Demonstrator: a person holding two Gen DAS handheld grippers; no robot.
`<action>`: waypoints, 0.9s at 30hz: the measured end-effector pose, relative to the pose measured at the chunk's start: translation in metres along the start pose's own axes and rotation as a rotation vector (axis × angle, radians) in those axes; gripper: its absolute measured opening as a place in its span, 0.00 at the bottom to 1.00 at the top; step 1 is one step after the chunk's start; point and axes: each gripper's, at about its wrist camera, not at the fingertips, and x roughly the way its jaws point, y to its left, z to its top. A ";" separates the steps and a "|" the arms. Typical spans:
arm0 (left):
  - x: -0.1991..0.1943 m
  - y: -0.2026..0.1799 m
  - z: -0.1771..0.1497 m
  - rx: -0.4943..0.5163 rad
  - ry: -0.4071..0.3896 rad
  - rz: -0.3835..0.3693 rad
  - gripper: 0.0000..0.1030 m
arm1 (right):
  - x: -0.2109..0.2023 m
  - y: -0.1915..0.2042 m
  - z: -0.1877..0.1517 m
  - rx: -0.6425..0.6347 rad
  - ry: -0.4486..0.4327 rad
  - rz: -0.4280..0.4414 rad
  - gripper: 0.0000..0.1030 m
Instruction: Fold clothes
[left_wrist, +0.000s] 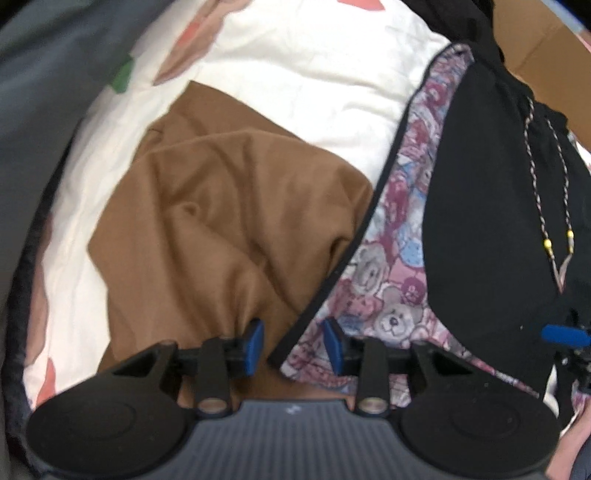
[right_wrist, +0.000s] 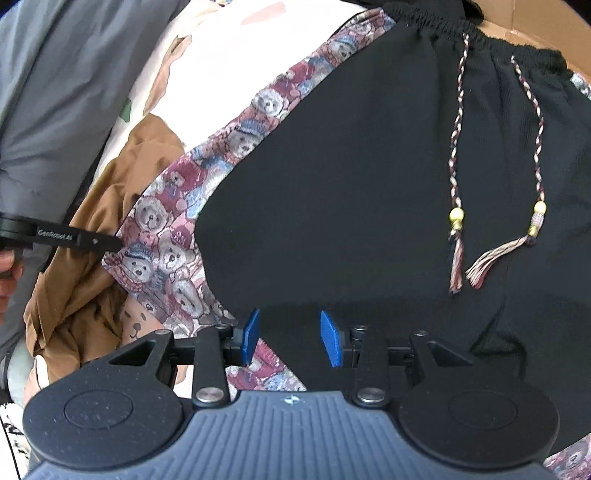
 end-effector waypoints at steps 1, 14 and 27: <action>0.001 0.000 0.000 0.008 0.003 0.001 0.34 | 0.001 0.001 -0.002 0.005 0.000 0.005 0.40; -0.030 -0.006 -0.011 0.010 -0.021 -0.021 0.09 | 0.000 0.038 -0.017 -0.063 -0.054 0.066 0.45; -0.080 -0.069 -0.015 0.026 -0.073 -0.118 0.07 | -0.009 0.083 -0.036 -0.134 -0.138 0.150 0.46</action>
